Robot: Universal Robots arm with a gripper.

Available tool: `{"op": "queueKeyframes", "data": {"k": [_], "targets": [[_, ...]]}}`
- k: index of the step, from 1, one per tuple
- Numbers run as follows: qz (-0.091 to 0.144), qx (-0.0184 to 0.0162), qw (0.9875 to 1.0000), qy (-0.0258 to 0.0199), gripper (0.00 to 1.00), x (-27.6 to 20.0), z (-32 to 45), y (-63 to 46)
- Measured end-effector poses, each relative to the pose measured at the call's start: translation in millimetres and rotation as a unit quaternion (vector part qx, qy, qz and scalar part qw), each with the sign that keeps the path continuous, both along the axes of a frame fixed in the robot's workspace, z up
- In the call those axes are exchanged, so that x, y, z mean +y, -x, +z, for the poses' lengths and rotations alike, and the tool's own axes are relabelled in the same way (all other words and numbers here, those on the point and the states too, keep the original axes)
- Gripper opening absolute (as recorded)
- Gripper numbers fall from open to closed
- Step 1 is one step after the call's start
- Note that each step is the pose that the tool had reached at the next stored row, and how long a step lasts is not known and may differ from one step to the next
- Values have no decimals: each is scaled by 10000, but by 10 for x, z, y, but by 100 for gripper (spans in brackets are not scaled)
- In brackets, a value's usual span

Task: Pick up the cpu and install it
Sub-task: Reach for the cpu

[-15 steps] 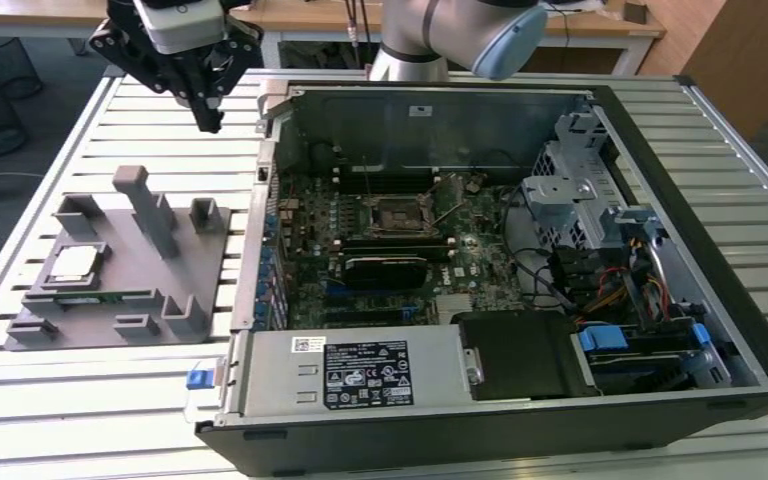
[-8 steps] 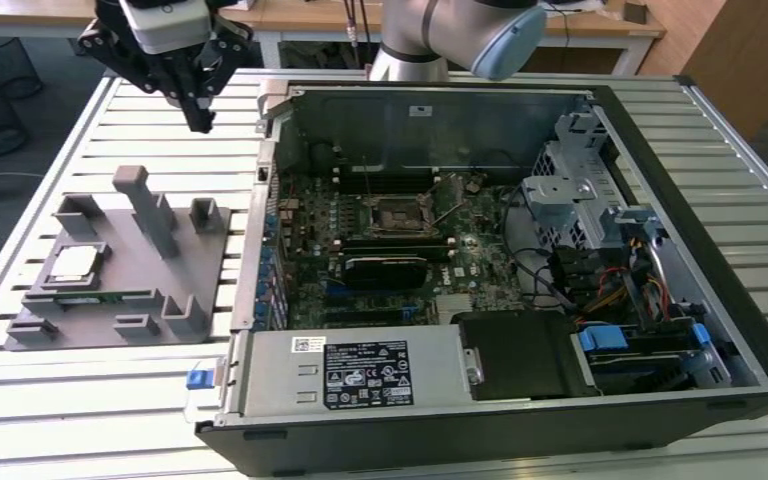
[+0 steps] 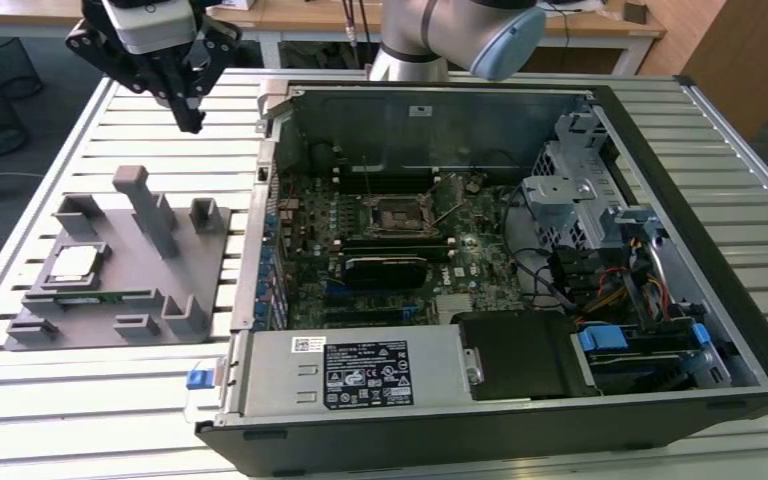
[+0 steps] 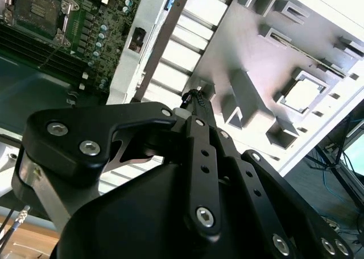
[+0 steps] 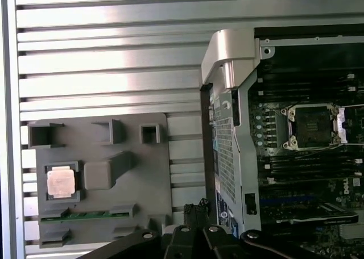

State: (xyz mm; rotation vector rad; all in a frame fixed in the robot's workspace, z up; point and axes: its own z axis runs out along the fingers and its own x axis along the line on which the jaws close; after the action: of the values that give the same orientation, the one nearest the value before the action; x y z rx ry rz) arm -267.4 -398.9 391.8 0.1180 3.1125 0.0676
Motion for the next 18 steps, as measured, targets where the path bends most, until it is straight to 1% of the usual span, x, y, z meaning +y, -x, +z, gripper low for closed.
{"op": "queueKeyframes", "data": {"k": [18], "targets": [[0,0,10000,0,11,0,-3,189]]}}
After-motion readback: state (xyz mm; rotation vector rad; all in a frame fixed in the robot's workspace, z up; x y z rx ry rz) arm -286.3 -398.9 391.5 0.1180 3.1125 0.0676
